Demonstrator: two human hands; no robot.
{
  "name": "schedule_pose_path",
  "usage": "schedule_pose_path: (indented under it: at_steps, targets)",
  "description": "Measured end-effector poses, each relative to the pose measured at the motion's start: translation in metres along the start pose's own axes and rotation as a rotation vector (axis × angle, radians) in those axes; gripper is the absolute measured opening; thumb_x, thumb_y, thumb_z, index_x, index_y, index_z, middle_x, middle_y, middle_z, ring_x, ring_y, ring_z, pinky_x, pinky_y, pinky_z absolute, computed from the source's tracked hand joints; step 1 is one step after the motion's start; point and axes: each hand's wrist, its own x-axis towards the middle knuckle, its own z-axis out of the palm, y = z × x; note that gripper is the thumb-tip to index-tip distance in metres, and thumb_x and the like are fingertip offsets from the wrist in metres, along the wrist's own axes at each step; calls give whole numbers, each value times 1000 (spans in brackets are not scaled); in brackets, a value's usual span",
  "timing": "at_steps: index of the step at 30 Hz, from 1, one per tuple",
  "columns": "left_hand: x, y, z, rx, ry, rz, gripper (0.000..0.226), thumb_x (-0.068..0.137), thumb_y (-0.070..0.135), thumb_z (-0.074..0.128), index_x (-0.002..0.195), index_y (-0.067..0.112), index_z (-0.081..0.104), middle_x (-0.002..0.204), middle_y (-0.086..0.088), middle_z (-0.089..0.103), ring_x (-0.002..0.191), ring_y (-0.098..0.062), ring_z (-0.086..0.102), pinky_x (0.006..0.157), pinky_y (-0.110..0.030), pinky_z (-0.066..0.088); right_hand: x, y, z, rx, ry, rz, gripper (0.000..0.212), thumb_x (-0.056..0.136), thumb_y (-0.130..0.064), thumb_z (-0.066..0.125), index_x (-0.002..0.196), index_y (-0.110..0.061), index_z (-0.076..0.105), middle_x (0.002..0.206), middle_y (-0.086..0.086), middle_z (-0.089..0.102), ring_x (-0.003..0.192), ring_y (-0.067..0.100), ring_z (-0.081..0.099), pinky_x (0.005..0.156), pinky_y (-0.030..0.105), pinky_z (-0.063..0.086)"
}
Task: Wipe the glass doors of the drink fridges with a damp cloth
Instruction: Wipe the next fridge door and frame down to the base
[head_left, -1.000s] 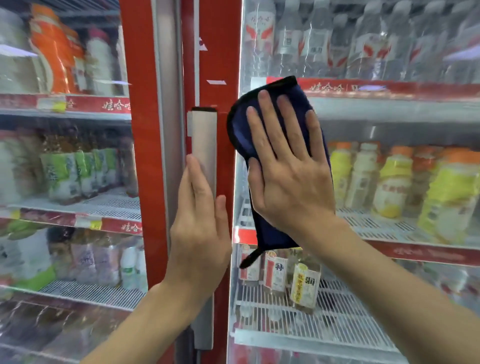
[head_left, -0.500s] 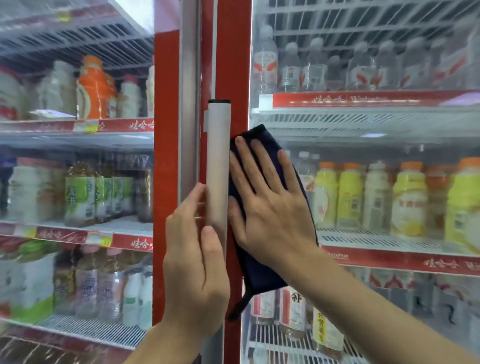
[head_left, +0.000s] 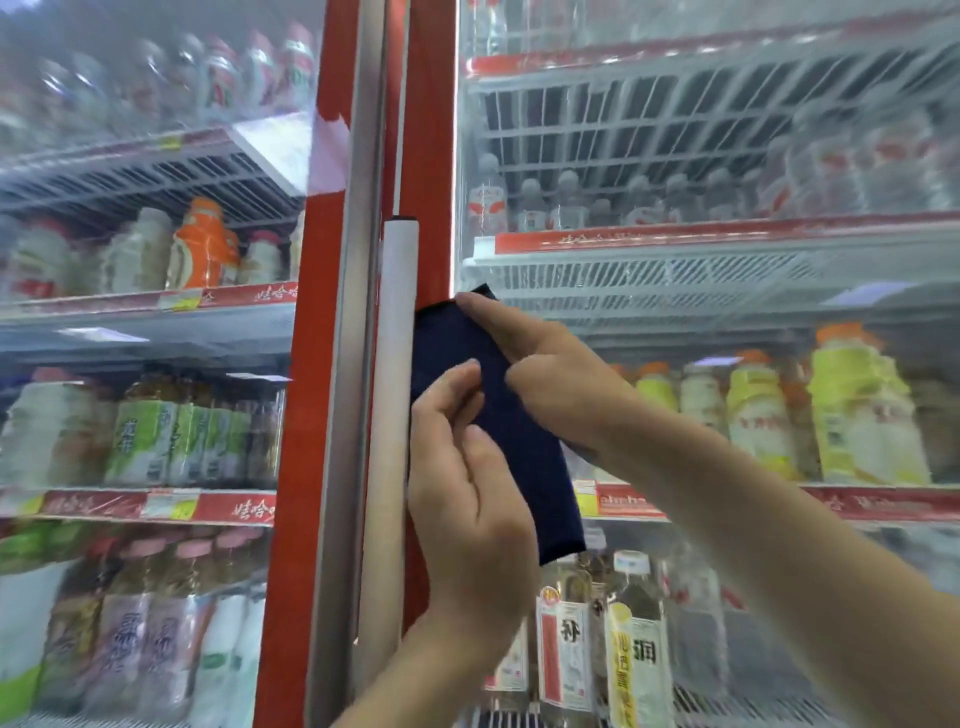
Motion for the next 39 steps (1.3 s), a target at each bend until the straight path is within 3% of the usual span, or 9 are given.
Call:
schedule_pose_path:
  at_steps: [2, 4, 6, 9, 12, 18, 24, 30, 39]
  targets:
    - [17, -18, 14, 161, 18, 19, 43, 97, 13, 39, 139, 15, 51, 135, 7, 57, 130, -1, 49, 112, -15, 35, -8, -4, -7, 209, 108, 21, 80, 82, 28, 26, 140, -15, 59, 144, 1, 63, 137, 10, 54, 119, 33, 40]
    - [28, -37, 23, 434, 21, 63, 51, 97, 12, 40, 148, 10, 43, 150, -4, 48, 141, -12, 40, 119, -12, 18, -24, 3, -17, 224, 339, -26, 61, 85, 21, 32, 115, -16, 71, 111, 1, 78, 111, 10, 70, 107, 32, 52]
    - [32, -50, 29, 708, 10, 109, 58, 101, 19, 36, 157, 7, 27, 164, -9, 28, 153, -20, 22, 121, -21, 1, -50, 26, -33, -91, 590, -136, 44, 87, 10, 42, 106, -17, 72, 96, -8, 76, 95, 8, 70, 92, 25, 54]
    - [46, -57, 37, 984, -135, 181, 71, 102, 43, 14, 161, 6, -1, 171, -8, -4, 157, -20, -6, 121, -35, -16, -93, 64, -74, -738, 802, -292, 40, 81, -5, 48, 117, -14, 64, 114, -4, 59, 109, 16, 55, 93, 23, 35]
    - [59, -52, 34, 1069, -392, 357, 61, 105, 43, 5, 161, 22, -6, 170, 4, -12, 155, -12, -18, 123, -41, -19, -120, 92, -130, -1067, 807, -313, 51, 78, -14, 42, 125, -12, 60, 138, 10, 55, 125, 31, 50, 103, 41, 35]
    - [-38, -54, 38, 1042, -663, 615, 58, 97, 52, -20, 154, 48, -10, 165, 17, -21, 151, -7, -28, 124, -45, -15, -160, 130, -182, -1252, 519, -269, 58, 91, -22, 31, 146, -22, 49, 161, 5, 42, 147, 33, 40, 115, 58, 37]
    - [6, -56, 55, 1074, -654, 689, 61, 98, 56, -20, 156, 43, -6, 165, 22, -14, 151, 1, -21, 126, -39, -10, -161, 138, -208, -1288, 449, -370, 48, 101, -27, 34, 147, -27, 49, 161, -1, 40, 145, 27, 42, 114, 51, 40]
    - [50, -44, 94, 1141, -539, 574, 64, 98, 50, -8, 157, 28, -12, 165, 18, -18, 151, -2, -24, 126, -40, -12, -158, 146, -210, -1250, 442, -408, 52, 98, -25, 36, 149, -29, 45, 162, -1, 40, 145, 22, 43, 115, 43, 39]
    - [-53, -50, 98, 1085, -670, 751, 57, 107, 49, -2, 161, 31, 1, 168, 17, -5, 155, -7, -13, 125, -43, -3, -162, 146, -203, -1233, 463, -394, 55, 98, -31, 26, 149, -30, 47, 164, -3, 37, 149, 20, 37, 119, 43, 33]
